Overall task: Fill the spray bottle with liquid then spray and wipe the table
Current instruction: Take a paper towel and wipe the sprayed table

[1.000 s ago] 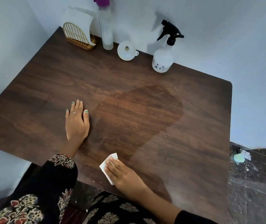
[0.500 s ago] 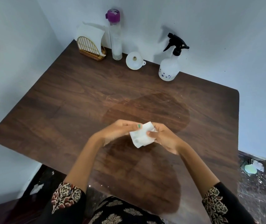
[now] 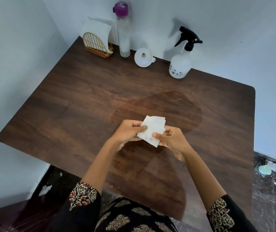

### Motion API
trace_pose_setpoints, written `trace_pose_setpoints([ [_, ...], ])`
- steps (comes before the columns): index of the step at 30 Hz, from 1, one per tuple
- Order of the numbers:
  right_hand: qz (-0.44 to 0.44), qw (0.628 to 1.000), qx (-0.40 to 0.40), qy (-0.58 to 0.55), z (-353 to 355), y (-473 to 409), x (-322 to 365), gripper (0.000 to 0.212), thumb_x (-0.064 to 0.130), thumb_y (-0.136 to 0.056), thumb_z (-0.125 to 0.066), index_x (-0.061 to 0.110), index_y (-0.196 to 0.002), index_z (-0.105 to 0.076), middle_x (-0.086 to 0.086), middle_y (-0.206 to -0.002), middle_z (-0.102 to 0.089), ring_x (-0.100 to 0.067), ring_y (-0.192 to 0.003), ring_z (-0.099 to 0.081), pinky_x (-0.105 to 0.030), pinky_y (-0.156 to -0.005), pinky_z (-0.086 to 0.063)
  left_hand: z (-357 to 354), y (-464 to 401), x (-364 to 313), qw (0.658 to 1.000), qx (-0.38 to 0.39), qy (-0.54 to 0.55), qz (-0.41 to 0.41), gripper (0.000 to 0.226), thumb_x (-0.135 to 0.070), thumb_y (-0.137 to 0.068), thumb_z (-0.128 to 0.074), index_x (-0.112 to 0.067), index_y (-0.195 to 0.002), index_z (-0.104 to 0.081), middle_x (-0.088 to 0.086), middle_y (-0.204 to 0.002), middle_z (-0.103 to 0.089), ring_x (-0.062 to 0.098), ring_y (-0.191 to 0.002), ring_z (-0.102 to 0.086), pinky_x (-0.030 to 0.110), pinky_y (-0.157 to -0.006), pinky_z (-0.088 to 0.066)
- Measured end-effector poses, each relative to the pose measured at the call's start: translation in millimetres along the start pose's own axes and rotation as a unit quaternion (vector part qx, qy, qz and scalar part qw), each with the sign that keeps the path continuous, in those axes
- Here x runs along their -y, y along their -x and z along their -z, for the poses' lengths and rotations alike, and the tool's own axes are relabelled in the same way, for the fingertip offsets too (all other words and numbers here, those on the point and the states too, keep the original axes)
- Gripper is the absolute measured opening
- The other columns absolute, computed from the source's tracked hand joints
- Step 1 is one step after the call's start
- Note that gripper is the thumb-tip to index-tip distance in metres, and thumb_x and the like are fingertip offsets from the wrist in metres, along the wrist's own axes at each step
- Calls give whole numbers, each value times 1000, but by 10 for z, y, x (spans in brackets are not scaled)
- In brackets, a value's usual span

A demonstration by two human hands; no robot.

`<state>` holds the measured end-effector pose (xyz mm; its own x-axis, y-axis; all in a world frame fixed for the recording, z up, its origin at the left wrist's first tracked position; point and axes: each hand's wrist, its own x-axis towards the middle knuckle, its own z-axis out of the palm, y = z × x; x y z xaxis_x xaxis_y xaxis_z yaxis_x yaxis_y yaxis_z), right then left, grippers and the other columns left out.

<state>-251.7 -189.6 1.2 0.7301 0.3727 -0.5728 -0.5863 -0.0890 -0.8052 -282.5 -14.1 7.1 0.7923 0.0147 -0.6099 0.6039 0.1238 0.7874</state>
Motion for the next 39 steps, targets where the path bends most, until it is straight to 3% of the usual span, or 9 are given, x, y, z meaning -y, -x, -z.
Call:
trace_pose_setpoints([
  [5,26,998,-51,-27,-15,-1,-68,21,-5,-84,-62,-1,-104,-67,-8,-89,-73,-19,-81,-71,-30,-67,-59,60,28,50,996,33,72,29,16,-9,-90,-60,-14,-104,-66,8,-100,-72,17,-89,-71,29,-81,-58],
  [11,56,997,-51,14,10,83,-63,33,-14,-84,-52,10,-80,-75,-7,-92,-73,-20,-89,-68,-27,-74,-57,117,47,49,995,52,68,59,26,-14,-95,-44,-13,-98,-70,9,-98,-72,23,-88,-70,35,-87,-55],
  [17,75,992,-19,102,-32,102,-76,37,-13,-85,-47,11,-90,-74,-8,-101,-72,-20,-96,-67,-25,-77,-56,31,18,99,998,44,-6,42,15,-13,-84,-69,-14,-99,-69,7,-99,-71,14,-89,-68,26,-75,-58],
  [21,21,999,7,-28,-17,97,-23,38,-7,-87,-34,3,-106,-65,-17,-108,-66,-25,-98,-64,-34,-82,-54,38,-11,120,1000,21,-7,19,13,-7,-82,-70,-14,-93,-70,2,-87,-71,6,-78,-68,20,-65,-56],
  [25,-17,999,27,-18,22,91,-67,28,16,-92,-55,9,-118,-61,-11,-110,-69,-21,-100,-65,-34,-87,-52,60,-17,121,998,51,-30,12,15,-6,-79,-72,-12,-92,-70,0,-82,-73,6,-77,-69,20,-64,-55],
  [30,-35,989,89,113,9,79,-123,22,5,-86,-63,7,-107,-69,-9,-90,-70,-15,-76,-64,-24,-66,-52,17,-41,129,990,84,-115,-12,13,-6,-79,-72,-12,-88,-66,-2,-73,-70,5,-70,-67,21,-62,-54],
  [33,-22,986,47,160,46,27,-141,18,0,-85,-62,7,-99,-72,-8,-75,-70,-13,-63,-61,-23,-57,-49,44,-119,181,986,60,-153,-26,12,-16,-79,-74,-19,-86,-65,-6,-73,-70,7,-67,-65,23,-64,-53],
  [36,15,974,-84,208,211,-102,-49,20,-6,-83,-59,1,-97,-73,8,-56,-66,1,-46,-54,-14,-47,-43,215,-311,277,971,-73,-209,-88,11,-28,-77,-74,-29,-84,-66,-5,-88,-71,10,-83,-65,31,-82,-50],
  [39,86,919,-276,269,489,-212,203,21,1,-82,-59,6,-96,-74,-4,-71,-71,3,-54,-56,-12,-48,-39,508,-479,305,903,-243,-320,-151,26,-29,-83,-67,-24,-108,-65,0,-116,-64,20,-110,-55,31,-96,-42],
])
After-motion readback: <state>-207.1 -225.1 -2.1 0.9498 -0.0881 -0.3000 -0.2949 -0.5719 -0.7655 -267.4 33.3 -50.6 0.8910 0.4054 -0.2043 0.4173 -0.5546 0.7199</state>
